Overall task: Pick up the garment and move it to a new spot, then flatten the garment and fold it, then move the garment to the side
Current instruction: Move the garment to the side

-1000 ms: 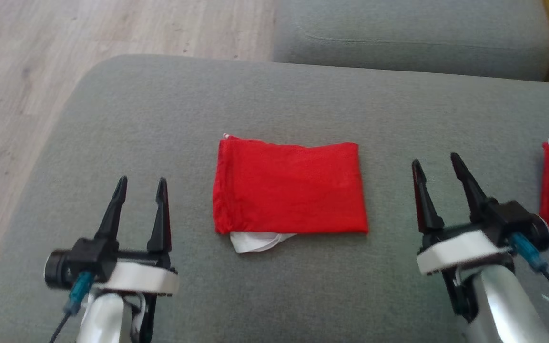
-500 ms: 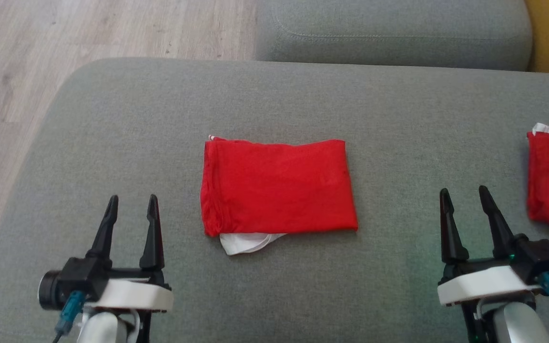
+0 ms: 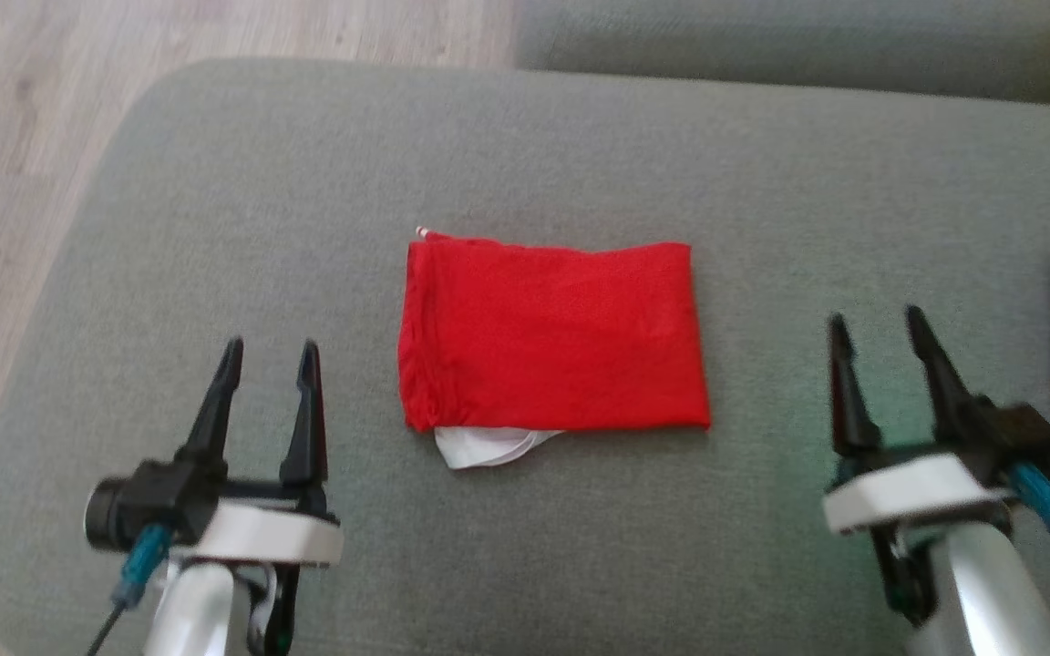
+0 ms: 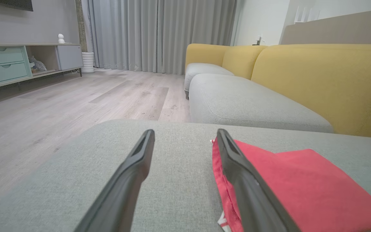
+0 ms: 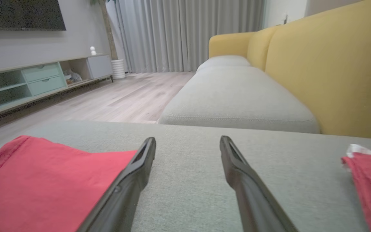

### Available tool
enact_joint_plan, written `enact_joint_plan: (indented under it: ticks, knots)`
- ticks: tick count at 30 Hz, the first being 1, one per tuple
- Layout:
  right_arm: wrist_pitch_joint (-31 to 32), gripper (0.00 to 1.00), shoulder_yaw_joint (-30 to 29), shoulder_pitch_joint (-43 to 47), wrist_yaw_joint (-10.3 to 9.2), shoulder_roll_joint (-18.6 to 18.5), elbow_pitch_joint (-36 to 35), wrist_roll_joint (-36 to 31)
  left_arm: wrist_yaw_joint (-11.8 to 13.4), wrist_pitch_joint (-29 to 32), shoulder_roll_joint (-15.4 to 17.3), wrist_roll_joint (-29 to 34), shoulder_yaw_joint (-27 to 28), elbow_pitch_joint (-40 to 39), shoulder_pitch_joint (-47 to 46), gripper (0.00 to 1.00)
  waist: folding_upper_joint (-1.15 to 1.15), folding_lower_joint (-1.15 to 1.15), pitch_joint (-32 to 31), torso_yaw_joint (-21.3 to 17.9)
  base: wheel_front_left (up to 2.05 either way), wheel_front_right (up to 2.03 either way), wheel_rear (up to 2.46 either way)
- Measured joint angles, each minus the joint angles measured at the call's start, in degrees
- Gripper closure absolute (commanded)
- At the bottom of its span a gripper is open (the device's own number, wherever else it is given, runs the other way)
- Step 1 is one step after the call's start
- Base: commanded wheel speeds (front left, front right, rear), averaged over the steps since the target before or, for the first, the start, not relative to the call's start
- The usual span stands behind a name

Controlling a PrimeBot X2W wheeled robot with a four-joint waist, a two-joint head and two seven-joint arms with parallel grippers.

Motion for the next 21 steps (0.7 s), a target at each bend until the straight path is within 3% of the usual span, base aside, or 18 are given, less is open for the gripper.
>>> enact_joint_plan:
  ticks: [6,13,21]
  knots:
    - [4.48,0.00,4.82,-7.60,0.00,-0.05,7.97,0.81,-0.48,0.00,-0.10,-0.56,-0.58,0.01,-3.43,0.00,0.00,0.01,2.97,1.86,0.00,0.00,0.00]
    - [11.25,0.00,10.20,-14.30,0.00,-0.21,21.13,6.49,-0.54,0.00,-0.18,-1.48,-2.37,0.94,-4.71,0.00,0.00,0.01,5.23,5.55,0.00,0.00,0.00]
    - [15.37,0.00,14.17,-20.40,0.00,-1.03,28.88,9.31,-0.56,0.00,-0.25,-2.03,-2.80,1.42,-5.39,0.00,0.00,0.00,6.31,7.82,0.00,0.00,0.00]
